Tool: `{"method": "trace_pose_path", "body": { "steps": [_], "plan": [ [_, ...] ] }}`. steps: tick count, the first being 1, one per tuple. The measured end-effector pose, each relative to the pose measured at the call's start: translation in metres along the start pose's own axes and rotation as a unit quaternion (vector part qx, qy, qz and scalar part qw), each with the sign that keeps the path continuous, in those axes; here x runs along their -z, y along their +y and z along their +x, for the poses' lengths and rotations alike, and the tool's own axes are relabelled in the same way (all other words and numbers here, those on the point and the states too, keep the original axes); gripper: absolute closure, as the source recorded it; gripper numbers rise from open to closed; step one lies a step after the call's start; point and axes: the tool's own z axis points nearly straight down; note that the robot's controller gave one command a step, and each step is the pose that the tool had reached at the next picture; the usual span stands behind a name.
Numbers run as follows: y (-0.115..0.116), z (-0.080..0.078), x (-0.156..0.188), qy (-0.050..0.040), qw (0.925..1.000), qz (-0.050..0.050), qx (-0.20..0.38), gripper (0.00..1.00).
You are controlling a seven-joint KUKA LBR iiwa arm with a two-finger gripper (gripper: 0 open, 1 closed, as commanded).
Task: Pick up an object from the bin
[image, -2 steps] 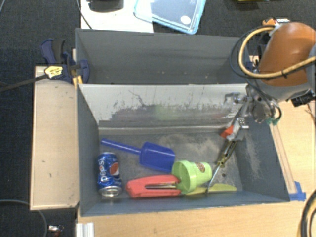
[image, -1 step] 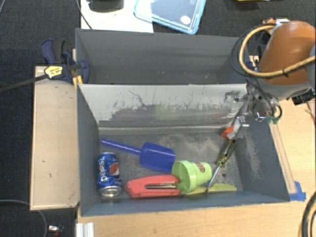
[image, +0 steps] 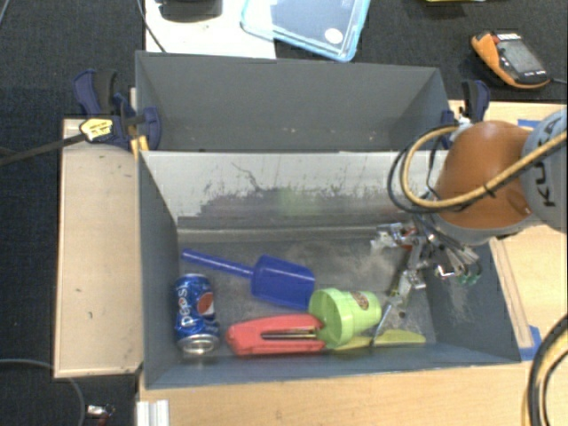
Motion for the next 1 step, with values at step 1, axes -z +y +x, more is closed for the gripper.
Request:
{"method": "trace_pose_path", "body": {
  "steps": [1],
  "plan": [
    [0.0339,0.0273,0.0099,-0.0021,0.9923,0.001,0.124,0.00]
  ]
}}
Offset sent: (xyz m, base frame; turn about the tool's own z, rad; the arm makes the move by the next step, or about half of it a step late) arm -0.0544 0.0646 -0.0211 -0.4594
